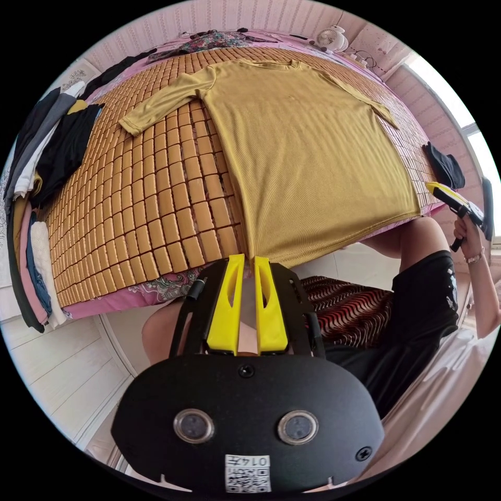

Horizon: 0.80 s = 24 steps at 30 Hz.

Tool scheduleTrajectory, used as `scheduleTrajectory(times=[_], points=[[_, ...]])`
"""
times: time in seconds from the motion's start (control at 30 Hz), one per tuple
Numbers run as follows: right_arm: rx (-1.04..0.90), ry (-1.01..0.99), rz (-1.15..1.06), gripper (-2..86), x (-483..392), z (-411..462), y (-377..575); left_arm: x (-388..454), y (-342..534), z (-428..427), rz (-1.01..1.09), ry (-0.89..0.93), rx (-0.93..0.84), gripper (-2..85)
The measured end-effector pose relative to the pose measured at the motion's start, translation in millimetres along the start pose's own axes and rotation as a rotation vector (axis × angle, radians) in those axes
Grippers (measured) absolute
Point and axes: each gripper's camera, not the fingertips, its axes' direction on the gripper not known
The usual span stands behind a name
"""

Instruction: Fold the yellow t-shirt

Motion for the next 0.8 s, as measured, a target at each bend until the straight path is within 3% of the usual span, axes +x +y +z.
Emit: scheduleTrajectory(times=[0.27, 0.4, 0.8], points=[[-0.046, -0.012, -0.031, 2.0, 0, 37, 31, -23, 3, 1, -0.036, 0.088, -0.01, 3.8], [-0.026, -0.021, -0.099, 2.7, -10, 52, 26, -54, 11, -28, -0.109, 0.091, 0.14, 4.8], [0.066, -0.262, -0.524, 7.2, -184, 146, -140, -174, -45, -40, -0.365, 0.147, 0.476, 7.3]])
